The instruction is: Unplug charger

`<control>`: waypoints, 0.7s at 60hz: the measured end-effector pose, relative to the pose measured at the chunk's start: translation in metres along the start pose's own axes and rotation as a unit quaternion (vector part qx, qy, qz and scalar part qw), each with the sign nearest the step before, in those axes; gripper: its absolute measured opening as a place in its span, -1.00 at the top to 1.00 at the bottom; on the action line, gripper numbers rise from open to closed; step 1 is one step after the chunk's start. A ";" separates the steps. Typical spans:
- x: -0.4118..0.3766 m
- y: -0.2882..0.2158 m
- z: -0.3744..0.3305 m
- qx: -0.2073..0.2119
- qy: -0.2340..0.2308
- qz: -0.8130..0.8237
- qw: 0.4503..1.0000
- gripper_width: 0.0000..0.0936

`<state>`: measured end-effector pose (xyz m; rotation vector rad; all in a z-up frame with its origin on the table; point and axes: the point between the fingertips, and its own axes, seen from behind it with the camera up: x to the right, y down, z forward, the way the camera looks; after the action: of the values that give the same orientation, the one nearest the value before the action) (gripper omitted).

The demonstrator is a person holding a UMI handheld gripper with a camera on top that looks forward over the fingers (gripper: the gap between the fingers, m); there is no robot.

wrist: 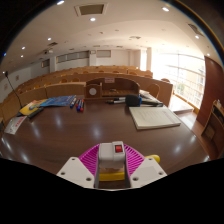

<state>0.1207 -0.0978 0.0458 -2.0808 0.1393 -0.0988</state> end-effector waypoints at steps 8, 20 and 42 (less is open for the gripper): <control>-0.001 -0.002 -0.001 -0.001 -0.007 -0.001 1.000 0.48; -0.002 -0.143 -0.088 0.180 -0.024 -0.060 0.981 0.50; 0.152 -0.111 -0.042 0.114 -0.055 0.027 0.992 0.46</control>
<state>0.2722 -0.1007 0.1652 -1.8474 0.1116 0.0327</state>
